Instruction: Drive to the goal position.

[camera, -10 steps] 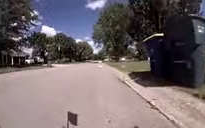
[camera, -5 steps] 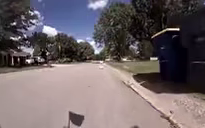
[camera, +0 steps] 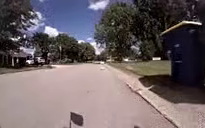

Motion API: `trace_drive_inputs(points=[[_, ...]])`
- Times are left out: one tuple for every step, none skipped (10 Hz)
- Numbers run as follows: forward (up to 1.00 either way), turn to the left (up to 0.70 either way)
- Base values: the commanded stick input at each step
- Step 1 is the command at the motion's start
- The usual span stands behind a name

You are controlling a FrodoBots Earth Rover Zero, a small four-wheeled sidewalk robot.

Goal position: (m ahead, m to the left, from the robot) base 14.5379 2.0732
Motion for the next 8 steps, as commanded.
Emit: trace_drive_inputs(points=[[0.85,0.02],[0.85,0.02],[0.85,-0.28],[0.85,-0.34],[0.85,-0.32],[0.85,-0.16],[0.85,-0.01],[0.85,0.00]])
